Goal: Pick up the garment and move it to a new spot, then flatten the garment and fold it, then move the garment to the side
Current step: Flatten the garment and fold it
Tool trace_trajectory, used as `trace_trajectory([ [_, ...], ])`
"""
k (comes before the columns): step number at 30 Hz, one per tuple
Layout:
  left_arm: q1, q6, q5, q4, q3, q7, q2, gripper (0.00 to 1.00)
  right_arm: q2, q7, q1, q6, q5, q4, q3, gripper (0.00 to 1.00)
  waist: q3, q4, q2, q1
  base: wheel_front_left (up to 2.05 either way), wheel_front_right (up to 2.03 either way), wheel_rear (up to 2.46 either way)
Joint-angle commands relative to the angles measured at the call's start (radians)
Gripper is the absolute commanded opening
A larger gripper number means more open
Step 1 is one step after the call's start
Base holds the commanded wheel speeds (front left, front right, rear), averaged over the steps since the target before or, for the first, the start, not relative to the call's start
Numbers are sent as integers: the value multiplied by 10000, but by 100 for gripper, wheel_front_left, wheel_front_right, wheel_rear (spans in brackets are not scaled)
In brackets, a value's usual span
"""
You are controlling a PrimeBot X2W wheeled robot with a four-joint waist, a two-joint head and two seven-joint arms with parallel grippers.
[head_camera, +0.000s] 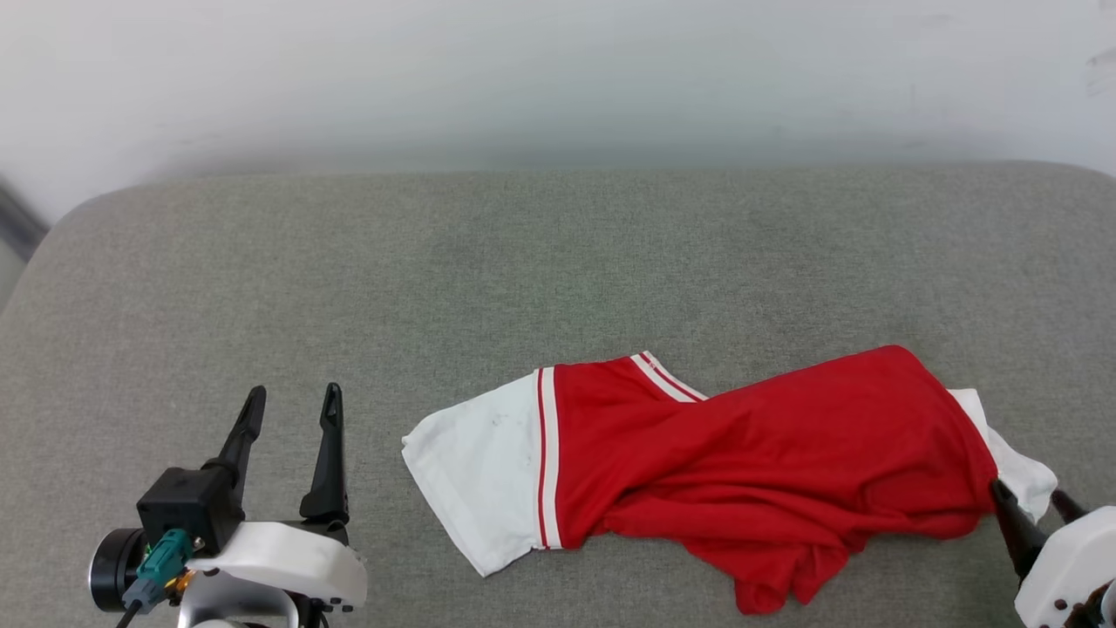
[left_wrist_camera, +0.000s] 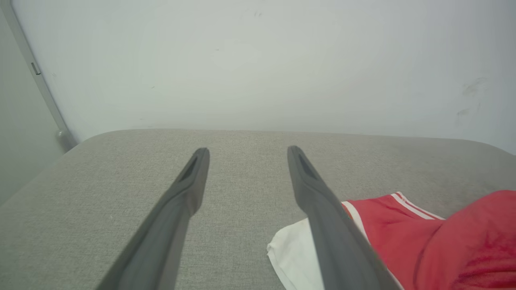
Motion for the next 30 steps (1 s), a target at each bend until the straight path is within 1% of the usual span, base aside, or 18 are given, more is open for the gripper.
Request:
trace_trajectory([
  [1, 125, 44, -17, -55, -7, 28, 50, 100, -72, 698, 149, -3, -8, -364, 89, 100, -10, -6, 0, 0, 0, 0, 0],
  [5, 34, 58, -5, -164, -44, 55, 49, 100, -57, 2702, 140, -3, 64, -1144, 238, 100, 144, 62, 0, 0, 0, 0, 0],
  [7, -75, 37, 10, -202, -77, 53, 15, 100, 6, 3484, -67, -3, 61, -1255, 331, 100, 293, 140, 0, 0, 0, 0, 0],
  [9, -183, -8, 10, -200, -104, 33, -15, 100, -8, 3935, -351, -3, 19, -1264, 450, 100, 478, 237, 0, 0, 0, 0, 0],
  [13, -362, -99, -30, -113, -162, -49, -90, 100, -21, 4479, -806, -3, -20, -660, 538, 100, 852, 464, 0, 0, 0, 0, 0],
  [15, -479, -141, -54, -31, -178, -75, -122, 100, -51, 4549, -1030, -3, -27, -286, 588, 100, 1015, 588, 0, 0, 0, 0, 0],
  [18, -581, -223, -77, 122, -172, -151, -177, 100, 73, 4737, -1168, -3, 96, 377, 615, 100, 1196, 720, 0, 0, 0, 0, 0],
  [22, -682, -293, -133, 324, -135, -240, -215, 100, 233, 5019, -1173, 0, 337, 1182, 1021, 100, 1266, 760, 0, 0, 0, 0, 0],
  [23, -673, -293, -138, 367, -119, -247, -215, 100, 288, 5056, -1196, 14, 435, 1310, 1134, 69, 1258, 737, 0, 0, 0, 0, 0],
  [24, -657, -281, -143, 396, -103, -271, -208, 100, 279, 5020, -1239, 14, 499, 1357, 1246, 30, 1238, 702, 0, 0, 0, 0, 0],
  [25, -643, -275, -150, 433, -91, -288, -200, 100, 246, 4937, -1309, 14, 542, 1337, 1340, 0, 1202, 659, 0, 0, 0, 0, 0],
  [28, -626, -241, -110, 445, -114, -273, -172, 100, -4, 4623, -1543, 12, 633, 893, 1568, 0, 1042, 491, 0, 0, 0, 0, 0],
  [29, -534, -199, -80, 395, -135, -188, -109, 100, -304, 4349, -1670, -5, 687, 59, 1831, 0, 842, 291, 0, 0, 0, 0, 0],
  [30, -507, -184, -74, 366, -144, -181, -96, 100, -347, 4297, -1643, -3, 690, -245, 1946, 0, 775, 229, 0, 0, 0, 0, 0],
])
